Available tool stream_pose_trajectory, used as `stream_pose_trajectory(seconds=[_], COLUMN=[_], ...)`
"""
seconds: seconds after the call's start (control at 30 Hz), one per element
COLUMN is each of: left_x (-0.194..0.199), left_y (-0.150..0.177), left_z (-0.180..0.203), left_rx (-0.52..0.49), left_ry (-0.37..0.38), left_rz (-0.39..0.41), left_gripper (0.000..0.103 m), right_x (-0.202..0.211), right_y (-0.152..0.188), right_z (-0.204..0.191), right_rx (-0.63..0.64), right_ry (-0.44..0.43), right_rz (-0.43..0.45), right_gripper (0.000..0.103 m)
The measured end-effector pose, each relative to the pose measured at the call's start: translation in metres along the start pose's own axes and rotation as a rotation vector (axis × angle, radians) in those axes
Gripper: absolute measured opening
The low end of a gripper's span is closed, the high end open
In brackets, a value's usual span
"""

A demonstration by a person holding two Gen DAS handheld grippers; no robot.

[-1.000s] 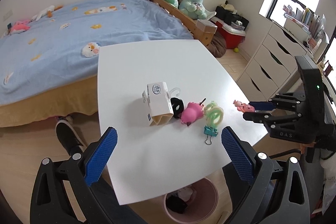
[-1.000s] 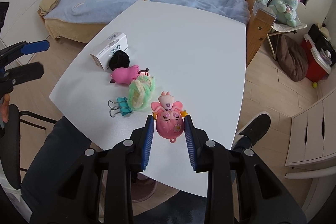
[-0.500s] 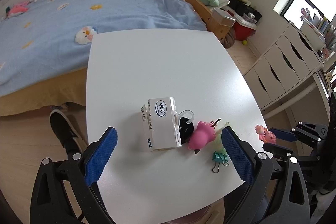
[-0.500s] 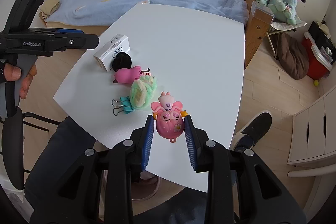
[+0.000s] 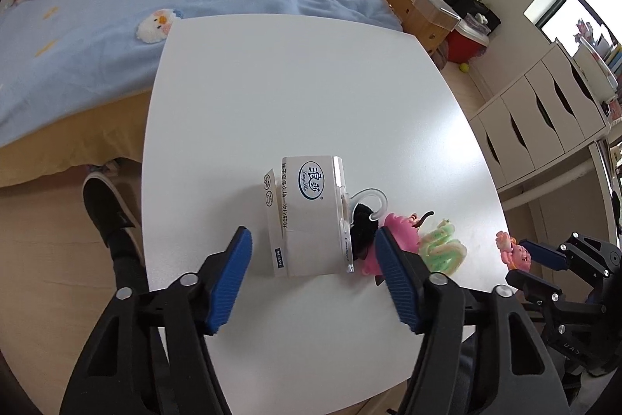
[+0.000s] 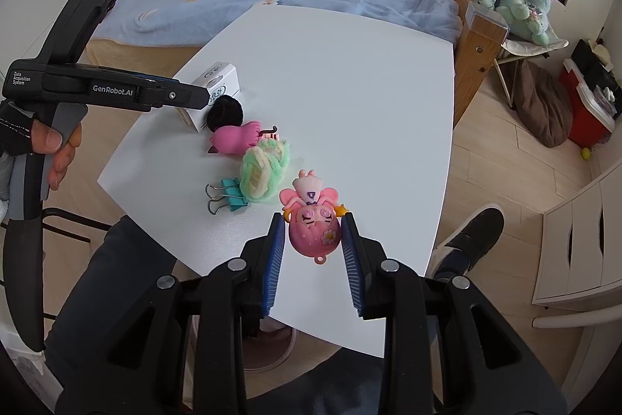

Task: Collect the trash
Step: 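Grasp the white paper bag with the left gripper while the right gripper holds the pink plush, then carry the pink plush over the wastebasket and release it with the right gripper while the left carries the bag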

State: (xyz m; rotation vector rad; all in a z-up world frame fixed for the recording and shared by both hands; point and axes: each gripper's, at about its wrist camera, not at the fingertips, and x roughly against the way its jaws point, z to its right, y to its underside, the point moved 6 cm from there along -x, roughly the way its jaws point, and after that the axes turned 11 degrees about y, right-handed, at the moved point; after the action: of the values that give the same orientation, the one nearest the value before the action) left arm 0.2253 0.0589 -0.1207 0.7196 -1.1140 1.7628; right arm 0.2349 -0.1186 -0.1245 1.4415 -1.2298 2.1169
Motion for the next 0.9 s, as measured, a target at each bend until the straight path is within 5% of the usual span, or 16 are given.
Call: stream_pose_trajectory(seconds=[0.17,0.9], left_x=[-0.002,0.051], left_y=[0.001,0.02], left_z=[0.001,0.021], left_rx=[-0.006,-0.156], left_ry=[-0.008,-0.017], left_rz=[-0.005,0.104], left_gripper=[0.035,0.033], right_x=[-0.001,0.013], right_y=[0.0,-0.004], right_z=[0.0,-0.009], right_rx=[-0.001,-0.001], right_ry=[-0.003,0.012], right_rz=[-0.001,0.046], right_gripper=[0.03,0.03])
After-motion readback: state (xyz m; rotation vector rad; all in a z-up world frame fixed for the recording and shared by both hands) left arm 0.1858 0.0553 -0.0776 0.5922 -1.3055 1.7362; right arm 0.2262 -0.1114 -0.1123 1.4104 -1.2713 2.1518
